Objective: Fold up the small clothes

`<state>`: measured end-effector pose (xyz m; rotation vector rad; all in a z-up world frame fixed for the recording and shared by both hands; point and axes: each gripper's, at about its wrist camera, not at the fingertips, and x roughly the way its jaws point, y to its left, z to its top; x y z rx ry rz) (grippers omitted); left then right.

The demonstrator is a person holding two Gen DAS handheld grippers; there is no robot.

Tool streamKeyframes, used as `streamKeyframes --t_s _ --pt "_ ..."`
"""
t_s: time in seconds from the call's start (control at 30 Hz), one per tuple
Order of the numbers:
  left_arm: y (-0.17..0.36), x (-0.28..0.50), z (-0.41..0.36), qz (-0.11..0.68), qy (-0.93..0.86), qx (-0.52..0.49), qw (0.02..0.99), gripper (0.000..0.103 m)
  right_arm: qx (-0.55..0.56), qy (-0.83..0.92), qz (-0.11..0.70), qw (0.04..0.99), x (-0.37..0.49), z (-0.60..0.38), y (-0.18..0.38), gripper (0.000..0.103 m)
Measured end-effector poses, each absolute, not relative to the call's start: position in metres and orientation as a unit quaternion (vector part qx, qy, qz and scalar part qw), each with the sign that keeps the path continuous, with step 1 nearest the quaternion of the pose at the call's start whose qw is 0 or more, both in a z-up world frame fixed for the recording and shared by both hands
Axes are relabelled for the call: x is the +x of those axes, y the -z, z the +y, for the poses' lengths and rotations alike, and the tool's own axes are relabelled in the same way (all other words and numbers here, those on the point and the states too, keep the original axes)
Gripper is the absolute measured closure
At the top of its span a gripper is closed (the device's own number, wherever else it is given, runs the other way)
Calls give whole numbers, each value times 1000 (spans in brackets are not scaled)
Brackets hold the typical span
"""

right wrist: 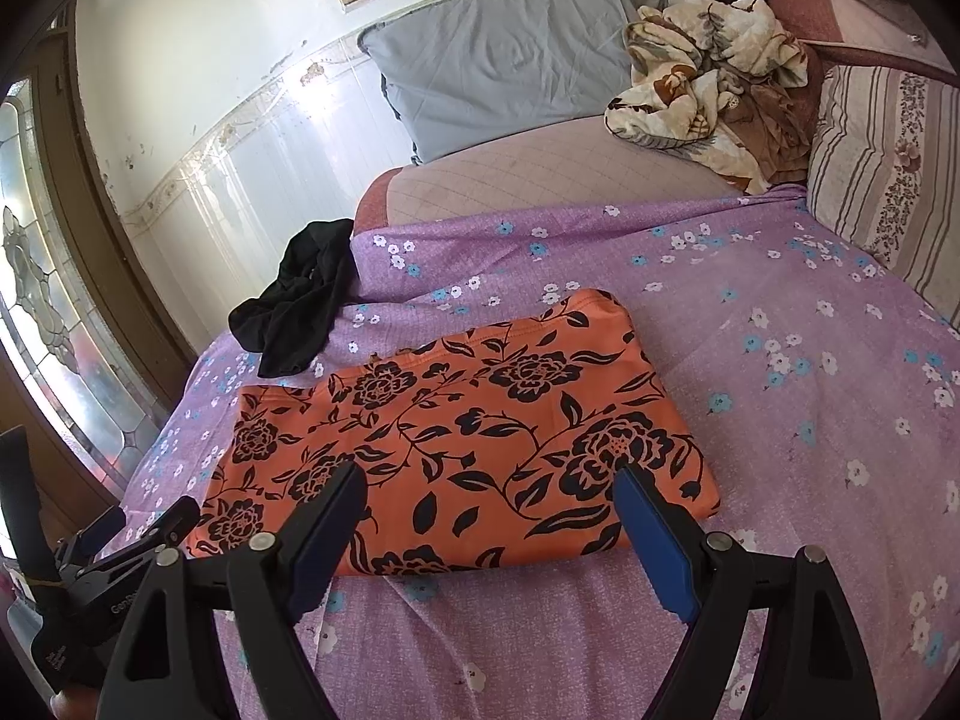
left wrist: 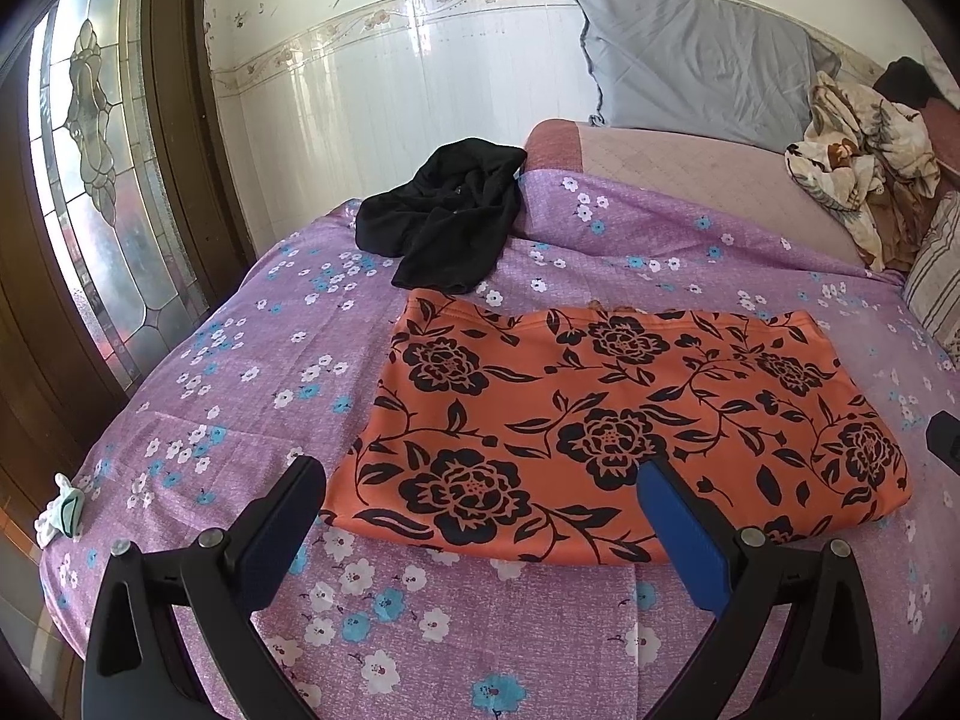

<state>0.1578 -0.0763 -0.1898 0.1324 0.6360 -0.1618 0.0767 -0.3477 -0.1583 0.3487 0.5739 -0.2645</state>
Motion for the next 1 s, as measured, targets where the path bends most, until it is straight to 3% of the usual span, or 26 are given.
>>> streamKeyframes --t_s 1.0 --pt "192 158 -80 318 87 69 942 0 170 129 287 934 78 -349 159 17"
